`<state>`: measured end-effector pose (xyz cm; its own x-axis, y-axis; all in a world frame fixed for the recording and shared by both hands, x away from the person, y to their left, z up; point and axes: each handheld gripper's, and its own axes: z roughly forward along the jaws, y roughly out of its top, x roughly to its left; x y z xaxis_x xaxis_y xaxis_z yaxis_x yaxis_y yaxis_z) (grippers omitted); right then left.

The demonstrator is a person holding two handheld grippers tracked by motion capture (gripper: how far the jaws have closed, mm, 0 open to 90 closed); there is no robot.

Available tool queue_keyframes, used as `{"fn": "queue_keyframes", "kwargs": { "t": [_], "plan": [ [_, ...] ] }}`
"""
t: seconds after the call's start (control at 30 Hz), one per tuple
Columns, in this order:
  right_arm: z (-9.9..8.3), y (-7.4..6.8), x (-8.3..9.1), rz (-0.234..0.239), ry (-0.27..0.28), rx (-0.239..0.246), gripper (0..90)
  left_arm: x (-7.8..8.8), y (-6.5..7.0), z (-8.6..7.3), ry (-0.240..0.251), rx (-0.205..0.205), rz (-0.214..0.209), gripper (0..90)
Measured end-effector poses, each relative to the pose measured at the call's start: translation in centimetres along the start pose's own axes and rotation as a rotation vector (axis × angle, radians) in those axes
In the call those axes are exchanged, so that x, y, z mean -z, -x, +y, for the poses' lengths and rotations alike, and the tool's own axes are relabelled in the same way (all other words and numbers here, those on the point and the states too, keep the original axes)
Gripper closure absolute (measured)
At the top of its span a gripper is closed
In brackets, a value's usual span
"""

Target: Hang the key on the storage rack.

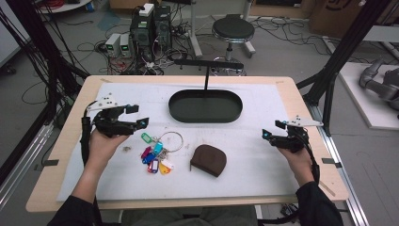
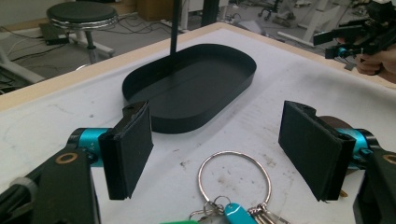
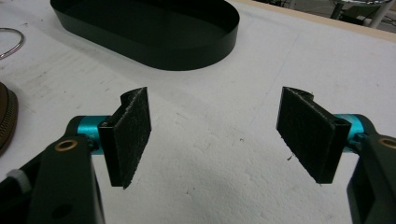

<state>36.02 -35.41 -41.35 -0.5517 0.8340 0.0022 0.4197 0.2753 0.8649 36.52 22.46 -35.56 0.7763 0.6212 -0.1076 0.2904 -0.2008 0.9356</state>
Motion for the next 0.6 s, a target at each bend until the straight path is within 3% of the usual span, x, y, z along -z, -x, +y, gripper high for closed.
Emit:
{"fn": "queue_keyframes", "kwargs": {
  "t": [0.3, 0.6],
  "plan": [
    [0.1, 0.0, -0.4, 0.005, 0.005, 0.008, 27.2, -2.6, 1.1, 0.2, -0.065, -0.057, -0.023, 25.9],
    [0.1, -0.1, -0.5, 0.011, 0.001, 0.009, 27.3, -4.0, 1.1, 0.0, -0.099, -0.037, -0.034, 27.4]
  ]
}}
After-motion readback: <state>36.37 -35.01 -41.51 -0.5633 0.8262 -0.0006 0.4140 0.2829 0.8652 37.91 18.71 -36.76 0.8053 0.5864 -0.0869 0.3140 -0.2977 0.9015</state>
